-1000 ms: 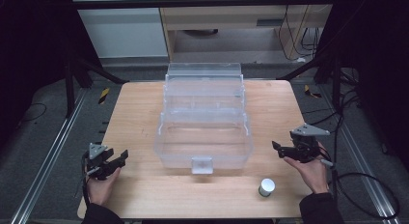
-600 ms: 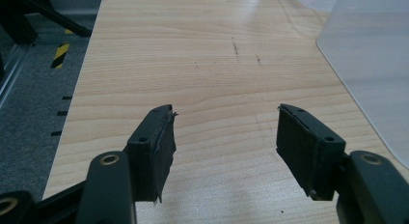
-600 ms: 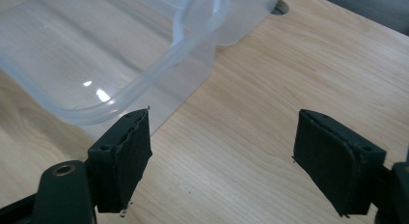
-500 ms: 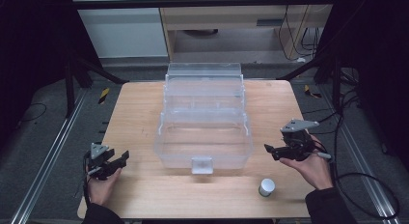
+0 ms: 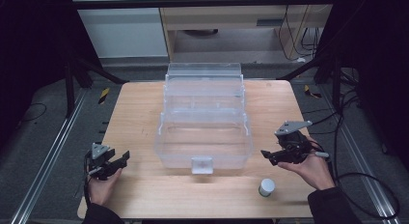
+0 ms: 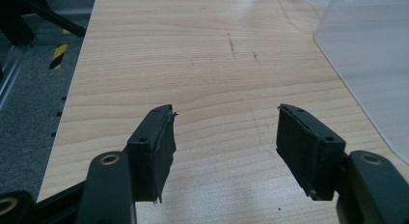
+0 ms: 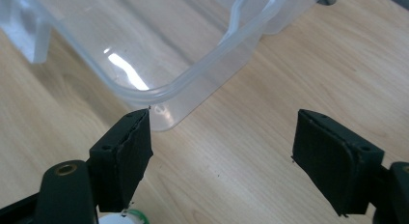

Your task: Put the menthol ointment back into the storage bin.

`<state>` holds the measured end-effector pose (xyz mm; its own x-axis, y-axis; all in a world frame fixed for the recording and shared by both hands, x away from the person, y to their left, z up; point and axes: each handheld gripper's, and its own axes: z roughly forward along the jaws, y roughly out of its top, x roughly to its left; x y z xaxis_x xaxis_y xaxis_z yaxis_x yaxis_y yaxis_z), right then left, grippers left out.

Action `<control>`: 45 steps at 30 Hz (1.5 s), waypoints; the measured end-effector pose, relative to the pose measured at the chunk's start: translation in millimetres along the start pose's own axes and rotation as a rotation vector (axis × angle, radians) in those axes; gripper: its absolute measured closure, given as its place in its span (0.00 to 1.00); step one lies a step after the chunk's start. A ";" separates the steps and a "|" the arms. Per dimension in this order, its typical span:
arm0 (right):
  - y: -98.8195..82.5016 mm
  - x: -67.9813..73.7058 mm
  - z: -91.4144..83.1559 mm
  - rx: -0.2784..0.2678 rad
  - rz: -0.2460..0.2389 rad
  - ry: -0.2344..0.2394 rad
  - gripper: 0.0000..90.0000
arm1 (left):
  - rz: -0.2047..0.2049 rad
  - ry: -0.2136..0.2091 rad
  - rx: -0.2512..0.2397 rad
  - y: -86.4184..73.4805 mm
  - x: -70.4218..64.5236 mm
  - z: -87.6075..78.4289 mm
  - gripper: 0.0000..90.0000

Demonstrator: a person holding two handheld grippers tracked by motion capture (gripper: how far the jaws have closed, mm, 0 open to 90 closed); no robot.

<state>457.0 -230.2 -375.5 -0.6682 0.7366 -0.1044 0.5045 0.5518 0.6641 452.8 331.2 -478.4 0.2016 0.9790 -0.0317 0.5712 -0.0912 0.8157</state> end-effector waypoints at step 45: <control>-19.8 48.1 15.7 0.342 -0.254 0.209 0.35 | 0.011 -0.014 0.014 -0.2 -2.2 1.7 0.43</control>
<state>423.4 -199.6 -405.3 -0.8719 0.4864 -0.0571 0.4385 0.8272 0.3513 453.6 328.7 -479.5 0.2191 0.9752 -0.0307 0.5799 -0.1048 0.8079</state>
